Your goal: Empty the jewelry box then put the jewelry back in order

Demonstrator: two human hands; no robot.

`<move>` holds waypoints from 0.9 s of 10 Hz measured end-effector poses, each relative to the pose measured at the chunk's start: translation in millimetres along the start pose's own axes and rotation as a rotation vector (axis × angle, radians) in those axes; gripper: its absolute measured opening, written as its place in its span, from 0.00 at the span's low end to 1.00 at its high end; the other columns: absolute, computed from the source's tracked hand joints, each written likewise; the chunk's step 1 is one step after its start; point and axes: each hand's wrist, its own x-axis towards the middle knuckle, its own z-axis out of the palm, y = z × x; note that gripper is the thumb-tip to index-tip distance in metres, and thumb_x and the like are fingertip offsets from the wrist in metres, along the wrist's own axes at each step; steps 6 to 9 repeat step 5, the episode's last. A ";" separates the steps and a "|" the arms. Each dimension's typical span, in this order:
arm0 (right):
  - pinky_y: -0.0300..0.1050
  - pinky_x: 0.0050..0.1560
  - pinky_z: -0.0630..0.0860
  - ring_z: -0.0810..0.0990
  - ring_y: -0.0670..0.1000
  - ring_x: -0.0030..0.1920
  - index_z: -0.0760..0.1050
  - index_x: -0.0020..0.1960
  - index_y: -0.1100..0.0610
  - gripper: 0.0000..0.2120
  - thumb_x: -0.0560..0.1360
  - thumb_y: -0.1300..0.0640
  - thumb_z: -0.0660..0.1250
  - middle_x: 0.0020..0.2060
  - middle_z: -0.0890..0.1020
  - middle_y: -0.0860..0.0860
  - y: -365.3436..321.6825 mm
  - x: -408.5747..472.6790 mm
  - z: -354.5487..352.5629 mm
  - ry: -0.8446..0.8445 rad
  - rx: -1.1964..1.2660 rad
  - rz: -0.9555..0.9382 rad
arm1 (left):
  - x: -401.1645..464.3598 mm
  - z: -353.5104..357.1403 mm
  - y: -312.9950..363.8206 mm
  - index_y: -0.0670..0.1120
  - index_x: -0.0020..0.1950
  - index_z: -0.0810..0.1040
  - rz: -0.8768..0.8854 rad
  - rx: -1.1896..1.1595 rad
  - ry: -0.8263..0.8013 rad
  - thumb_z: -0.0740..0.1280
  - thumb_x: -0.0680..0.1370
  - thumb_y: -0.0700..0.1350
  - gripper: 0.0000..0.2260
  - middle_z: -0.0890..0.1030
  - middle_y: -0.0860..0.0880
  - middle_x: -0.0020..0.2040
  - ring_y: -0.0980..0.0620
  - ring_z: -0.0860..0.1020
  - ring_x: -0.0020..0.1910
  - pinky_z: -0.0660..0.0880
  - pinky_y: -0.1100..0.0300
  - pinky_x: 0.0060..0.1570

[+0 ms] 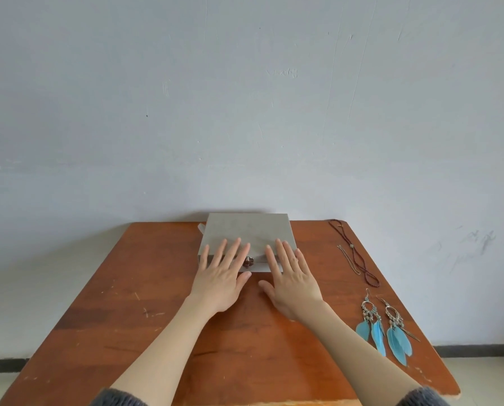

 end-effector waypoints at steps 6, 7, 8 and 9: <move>0.53 0.74 0.39 0.40 0.56 0.76 0.51 0.75 0.54 0.27 0.80 0.44 0.47 0.76 0.49 0.56 9.0 36.2 -23.2 -0.064 0.364 0.032 | 49.0 -8.4 -1.8 0.58 0.75 0.42 -0.058 -0.151 -0.104 0.40 0.80 0.57 0.23 0.41 0.56 0.77 0.50 0.39 0.75 0.36 0.45 0.71; 0.53 0.74 0.39 0.40 0.56 0.76 0.51 0.75 0.54 0.27 0.80 0.44 0.47 0.76 0.49 0.56 9.0 36.2 -23.2 -0.064 0.364 0.032 | 49.0 -8.4 -1.8 0.58 0.75 0.42 -0.058 -0.151 -0.104 0.40 0.80 0.57 0.23 0.41 0.56 0.77 0.50 0.39 0.75 0.36 0.45 0.71; 0.53 0.74 0.39 0.40 0.56 0.76 0.51 0.75 0.54 0.27 0.80 0.44 0.47 0.76 0.49 0.56 9.0 36.2 -23.2 -0.064 0.364 0.032 | 49.0 -8.4 -1.8 0.58 0.75 0.42 -0.058 -0.151 -0.104 0.40 0.80 0.57 0.23 0.41 0.56 0.77 0.50 0.39 0.75 0.36 0.45 0.71; 0.53 0.74 0.39 0.40 0.56 0.76 0.51 0.75 0.54 0.27 0.80 0.44 0.47 0.76 0.49 0.56 9.0 36.2 -23.2 -0.064 0.364 0.032 | 49.0 -8.4 -1.8 0.58 0.75 0.42 -0.058 -0.151 -0.104 0.40 0.80 0.57 0.23 0.41 0.56 0.77 0.50 0.39 0.75 0.36 0.45 0.71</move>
